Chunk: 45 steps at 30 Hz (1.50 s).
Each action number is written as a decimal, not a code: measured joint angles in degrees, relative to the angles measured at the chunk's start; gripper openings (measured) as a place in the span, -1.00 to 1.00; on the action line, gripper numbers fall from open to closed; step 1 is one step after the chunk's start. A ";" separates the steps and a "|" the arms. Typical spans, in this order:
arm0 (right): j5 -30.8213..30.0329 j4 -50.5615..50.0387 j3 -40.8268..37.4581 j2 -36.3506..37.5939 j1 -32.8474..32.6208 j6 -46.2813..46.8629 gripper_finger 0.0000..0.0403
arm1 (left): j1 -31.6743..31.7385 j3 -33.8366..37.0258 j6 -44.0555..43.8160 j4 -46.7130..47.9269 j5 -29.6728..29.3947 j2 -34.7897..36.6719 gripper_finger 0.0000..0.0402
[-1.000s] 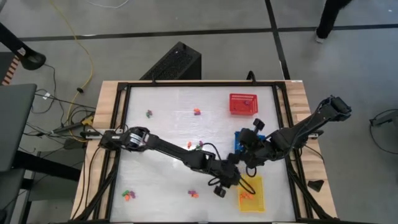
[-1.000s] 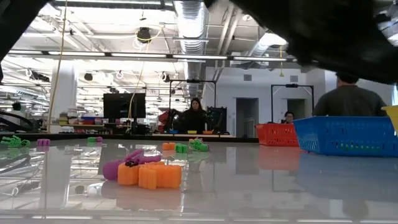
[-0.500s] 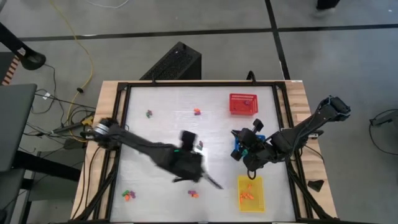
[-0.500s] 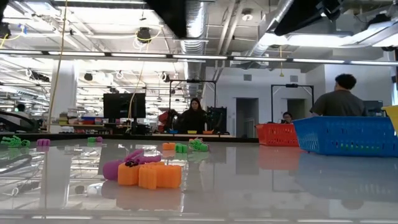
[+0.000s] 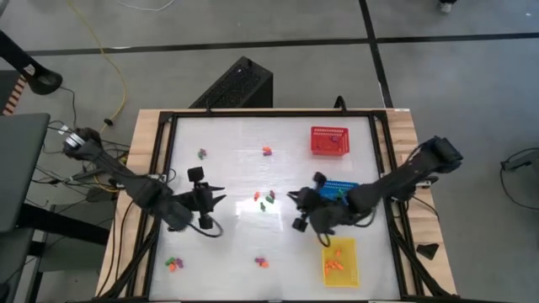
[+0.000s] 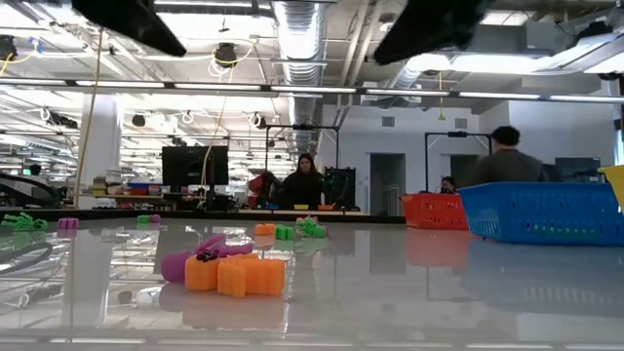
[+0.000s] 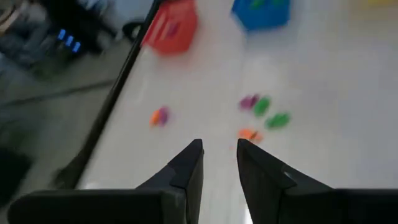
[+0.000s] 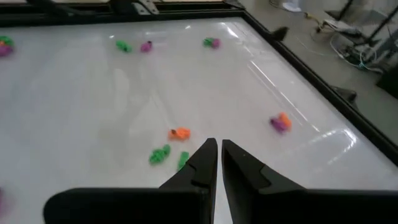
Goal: Sort Halloween decoration
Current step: Put the green skeleton toy into the blue basket
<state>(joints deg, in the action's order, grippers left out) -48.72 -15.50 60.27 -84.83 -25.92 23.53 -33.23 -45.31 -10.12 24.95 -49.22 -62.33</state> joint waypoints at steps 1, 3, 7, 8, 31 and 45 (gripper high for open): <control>1.40 2.74 0.00 -1.27 1.12 -1.84 -0.73 | 0.14 4.48 3.25 -7.42 0.75 2.65 -0.56; 5.96 6.96 0.00 -3.70 3.93 -4.29 -0.73 | 1.03 13.06 11.18 -22.98 3.31 6.75 -0.56; 18.24 12.72 0.00 -8.07 10.89 -5.19 -0.72 | 5.84 25.98 27.20 -47.07 11.56 13.30 -0.56; 20.89 13.50 0.00 -8.94 12.66 -5.19 -0.72 | 7.60 27.71 28.90 -50.38 12.88 15.17 -0.56; 60.76 13.92 9.87 -24.81 48.57 -28.74 -0.01 | 31.28 29.89 22.14 -33.35 35.04 33.05 -0.56; 55.92 13.00 11.78 -29.81 46.96 -32.20 -0.07 | 31.34 29.89 24.67 -33.31 33.74 33.12 -0.56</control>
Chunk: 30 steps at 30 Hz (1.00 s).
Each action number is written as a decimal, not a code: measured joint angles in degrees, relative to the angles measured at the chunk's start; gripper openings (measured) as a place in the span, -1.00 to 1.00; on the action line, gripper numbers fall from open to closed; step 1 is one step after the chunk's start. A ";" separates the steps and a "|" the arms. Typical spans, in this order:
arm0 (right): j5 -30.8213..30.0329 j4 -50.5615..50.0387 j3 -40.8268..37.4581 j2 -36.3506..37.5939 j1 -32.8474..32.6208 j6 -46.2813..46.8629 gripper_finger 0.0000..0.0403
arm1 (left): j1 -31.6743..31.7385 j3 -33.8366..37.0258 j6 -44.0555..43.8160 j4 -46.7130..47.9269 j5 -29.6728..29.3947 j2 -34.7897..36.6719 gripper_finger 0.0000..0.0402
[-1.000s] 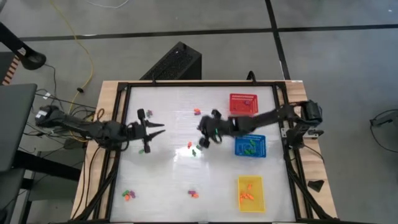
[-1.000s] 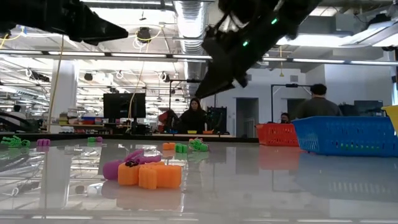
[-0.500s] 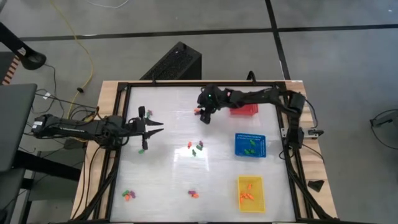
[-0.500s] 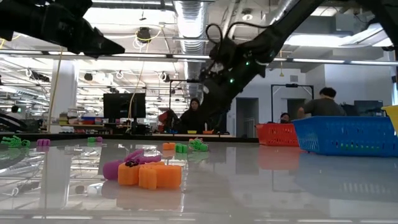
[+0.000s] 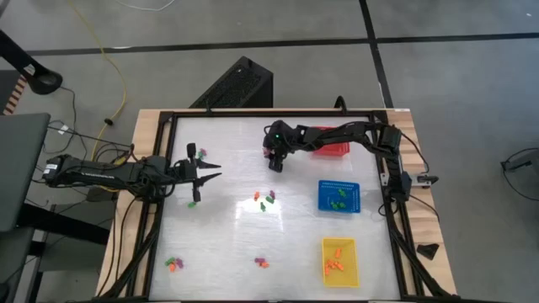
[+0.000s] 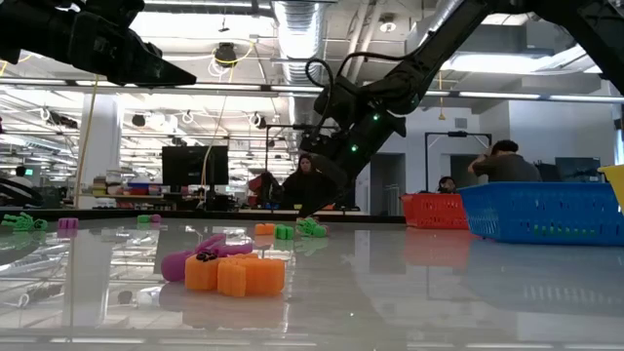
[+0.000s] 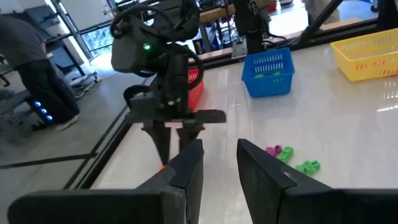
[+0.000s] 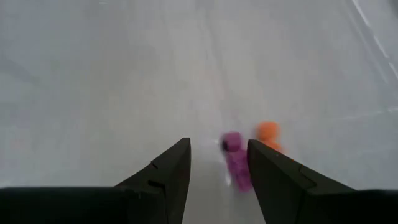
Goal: Sort Halloween decoration
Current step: Put the green skeleton toy into the blue basket
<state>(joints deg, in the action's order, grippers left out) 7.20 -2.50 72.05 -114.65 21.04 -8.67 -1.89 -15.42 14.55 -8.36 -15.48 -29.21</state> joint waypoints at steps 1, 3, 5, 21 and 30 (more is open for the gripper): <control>-0.01 -0.28 -0.01 0.26 0.12 0.04 -0.07 | 0.00 0.00 0.00 0.00 0.02 0.00 -0.56; 0.00 0.32 -0.01 0.72 0.19 0.23 -0.07 | 0.00 0.00 -0.02 0.00 0.00 0.00 -0.56; 0.03 0.07 0.00 1.85 -0.03 0.75 -0.07 | 0.00 0.00 -0.06 -0.08 0.00 0.00 -0.56; -2.75 -6.63 7.30 3.49 -2.45 12.94 -0.09 | 0.00 0.00 -4.33 -0.33 2.46 0.02 -0.56; -5.46 -7.58 7.69 3.51 -14.02 13.35 -0.09 | 0.00 -3.46 -8.08 2.47 5.55 0.02 -0.56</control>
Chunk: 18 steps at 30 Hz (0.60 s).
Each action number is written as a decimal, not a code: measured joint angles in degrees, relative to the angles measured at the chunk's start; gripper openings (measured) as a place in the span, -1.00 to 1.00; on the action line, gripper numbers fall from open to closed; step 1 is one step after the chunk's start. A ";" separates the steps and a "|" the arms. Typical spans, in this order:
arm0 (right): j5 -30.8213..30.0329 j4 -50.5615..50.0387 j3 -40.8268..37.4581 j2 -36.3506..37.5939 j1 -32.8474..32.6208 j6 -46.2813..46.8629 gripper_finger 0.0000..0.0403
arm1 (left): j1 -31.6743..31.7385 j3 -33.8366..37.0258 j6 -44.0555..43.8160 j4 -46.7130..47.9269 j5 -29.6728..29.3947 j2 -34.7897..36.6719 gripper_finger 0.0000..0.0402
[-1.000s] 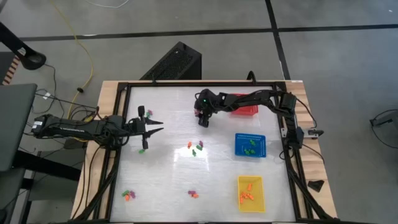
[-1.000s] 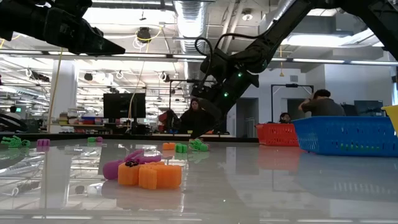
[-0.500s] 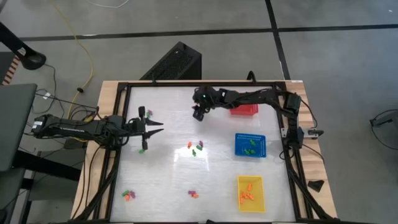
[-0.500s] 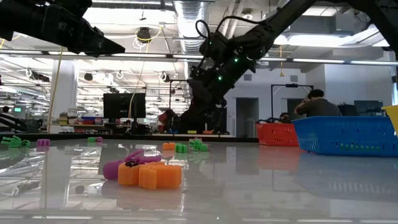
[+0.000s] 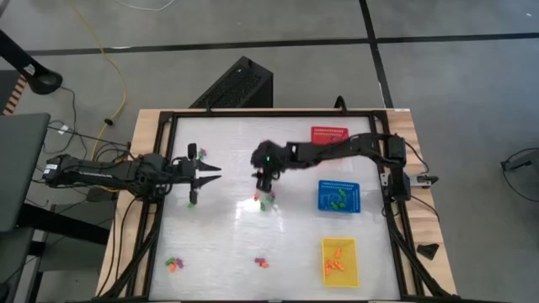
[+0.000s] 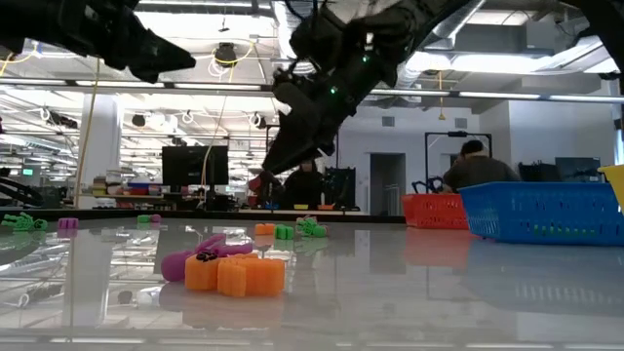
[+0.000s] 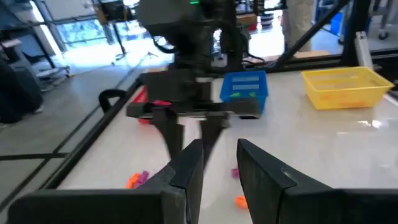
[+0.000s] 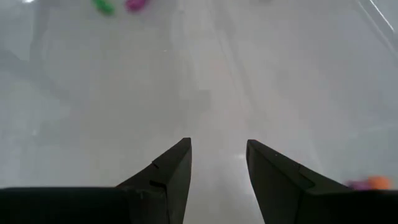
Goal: Sort Halloween decoration
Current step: Put the green skeleton toy into the blue basket
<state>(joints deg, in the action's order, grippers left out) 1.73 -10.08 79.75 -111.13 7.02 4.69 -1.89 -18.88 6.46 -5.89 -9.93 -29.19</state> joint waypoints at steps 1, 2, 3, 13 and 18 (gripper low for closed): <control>-1.16 -0.35 0.00 0.00 -1.23 0.04 -0.09 | 0.00 -0.43 -0.42 0.64 0.62 0.00 -0.56; -2.48 -0.56 -0.08 0.00 -2.40 0.29 -0.09 | 0.00 -0.73 -0.95 1.05 0.72 0.00 -0.56; -3.86 -0.59 -0.31 0.00 -3.56 1.05 -0.09 | -0.02 -0.93 -1.22 1.14 0.74 0.00 -0.56; -7.87 -1.68 -4.35 -0.02 -10.28 9.10 -0.09 | -0.02 -1.00 -1.38 1.98 0.62 0.00 -0.56; -7.89 -1.66 -5.92 -0.02 -12.59 12.42 -0.09 | -0.02 -1.00 -1.38 2.49 0.52 0.00 -0.56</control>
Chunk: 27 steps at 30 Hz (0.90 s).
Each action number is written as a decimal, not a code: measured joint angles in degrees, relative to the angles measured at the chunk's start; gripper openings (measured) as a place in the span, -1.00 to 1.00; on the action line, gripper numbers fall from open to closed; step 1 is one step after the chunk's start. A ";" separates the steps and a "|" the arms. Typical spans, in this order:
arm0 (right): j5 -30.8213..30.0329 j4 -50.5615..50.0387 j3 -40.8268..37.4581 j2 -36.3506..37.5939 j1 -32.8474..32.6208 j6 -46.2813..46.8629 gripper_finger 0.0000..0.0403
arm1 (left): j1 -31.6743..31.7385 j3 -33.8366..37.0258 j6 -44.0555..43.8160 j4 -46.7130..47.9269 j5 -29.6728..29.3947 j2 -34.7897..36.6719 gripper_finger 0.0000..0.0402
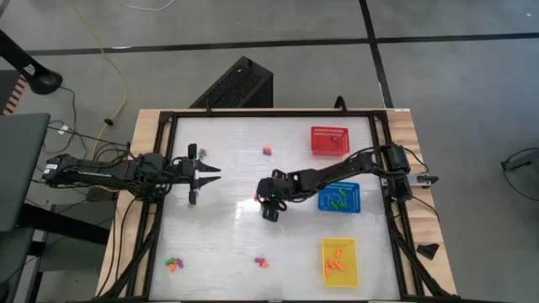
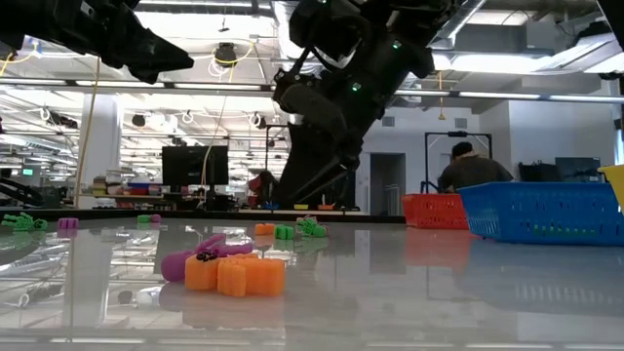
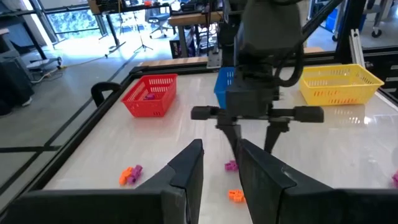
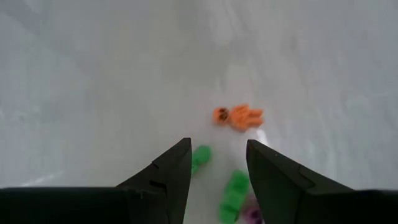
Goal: Sort Halloween decoration
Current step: Put the green skeleton toy into the blue basket
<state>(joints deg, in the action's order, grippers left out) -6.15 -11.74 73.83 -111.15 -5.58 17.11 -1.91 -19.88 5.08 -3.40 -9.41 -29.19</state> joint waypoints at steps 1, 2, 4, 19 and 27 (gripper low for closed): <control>-0.01 -0.21 -0.12 0.00 -0.46 0.69 -0.09 | 0.00 0.00 0.00 0.11 0.00 0.00 -0.56; -0.28 -0.40 -0.12 0.00 -0.96 1.23 -0.09 | 0.00 0.00 0.00 0.18 0.00 0.00 -0.56; -1.98 -0.33 -0.12 0.00 -1.96 2.23 -0.09 | 0.00 0.00 0.01 0.20 0.00 0.00 -0.56; -13.54 -6.39 -0.09 -0.78 -3.28 6.47 -0.09 | 0.00 0.00 0.17 0.99 -0.02 -0.01 -0.56; -13.18 -5.83 -0.07 -0.76 -3.27 6.49 -0.09 | 0.00 0.00 0.20 1.14 -0.03 0.00 -0.56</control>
<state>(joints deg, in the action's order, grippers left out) -19.33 -17.58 73.76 -111.92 -8.85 23.59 -1.91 -19.88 5.28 -2.26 -9.44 -29.19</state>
